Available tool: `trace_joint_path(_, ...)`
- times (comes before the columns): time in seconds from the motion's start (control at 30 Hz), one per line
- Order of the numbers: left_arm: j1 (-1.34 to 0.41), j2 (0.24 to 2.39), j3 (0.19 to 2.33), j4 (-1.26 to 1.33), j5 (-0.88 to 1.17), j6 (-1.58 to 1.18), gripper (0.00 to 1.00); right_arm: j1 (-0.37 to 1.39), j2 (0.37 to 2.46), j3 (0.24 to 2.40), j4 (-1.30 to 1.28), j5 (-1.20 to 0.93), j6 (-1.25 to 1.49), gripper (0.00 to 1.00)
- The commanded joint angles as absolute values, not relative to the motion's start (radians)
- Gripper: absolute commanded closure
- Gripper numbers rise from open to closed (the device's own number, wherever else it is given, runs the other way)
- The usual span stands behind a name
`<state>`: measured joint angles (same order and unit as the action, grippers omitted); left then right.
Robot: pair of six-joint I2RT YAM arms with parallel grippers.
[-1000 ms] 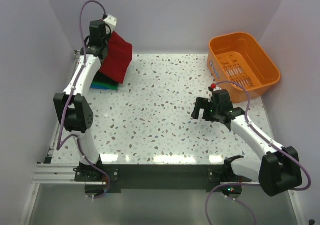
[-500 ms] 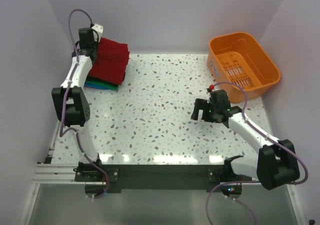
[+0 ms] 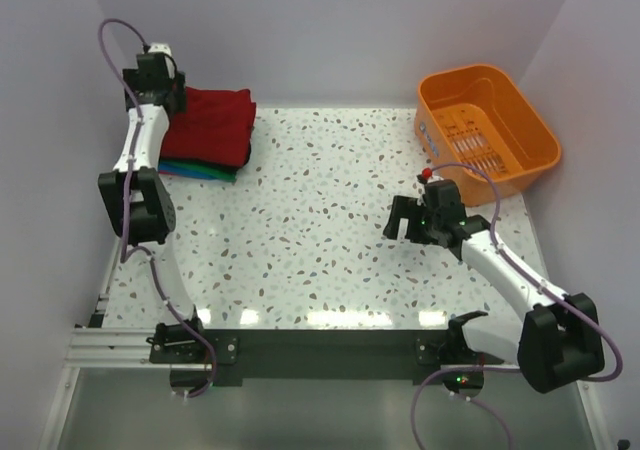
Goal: Fold and stack the t-shirts
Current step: Neatly place the folded tshirt to the corner
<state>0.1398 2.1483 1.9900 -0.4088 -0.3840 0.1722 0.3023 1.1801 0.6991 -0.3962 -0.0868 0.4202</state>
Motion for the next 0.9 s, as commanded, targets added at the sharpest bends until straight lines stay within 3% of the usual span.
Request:
trace_joint_path(0.0, 0.137, 2.001, 2.131, -0.517, -0.316, -0.064, 0.00, 0.305, 1.111, 0.735, -0.411, -0.081, 0.426, 0.01)
trace_joint_path(0.17, 0.103, 1.804, 1.957, -0.546, -0.085, -0.283, 0.00, 0.305, 1.065, 0.739, -0.449, -0.055, 0.431, 0.01)
trace_joint_path(0.23, 0.031, 1.685, 1.849, -0.540, -0.128, -0.336, 0.00, 0.305, 1.039, 0.739, -0.460, -0.051, 0.431, 0.01)
trace_joint_path(0.4, -0.256, 1.375, 1.338, -0.344, -0.187, -0.348, 0.00, 0.305, 0.986, 0.730, -0.483, -0.022, 0.440, 0.01)
trace_joint_path(0.63, -0.371, 1.050, 0.791, -0.324, -0.207, -0.619, 0.00, 0.308, 0.919, 0.689, -0.494, -0.008, 0.456, 0.01)
trace_joint_path(0.7, -0.390, 0.956, 0.709, -0.314, -0.184, -0.626, 0.00, 0.308, 0.891, 0.666, -0.492, -0.003, 0.459, 0.01)
trace_joint_path(0.87, -0.394, 0.885, 0.641, -0.544, -0.354, -0.722, 0.00, 0.307, 0.844, 0.629, -0.477, 0.063, 0.495, 0.01)
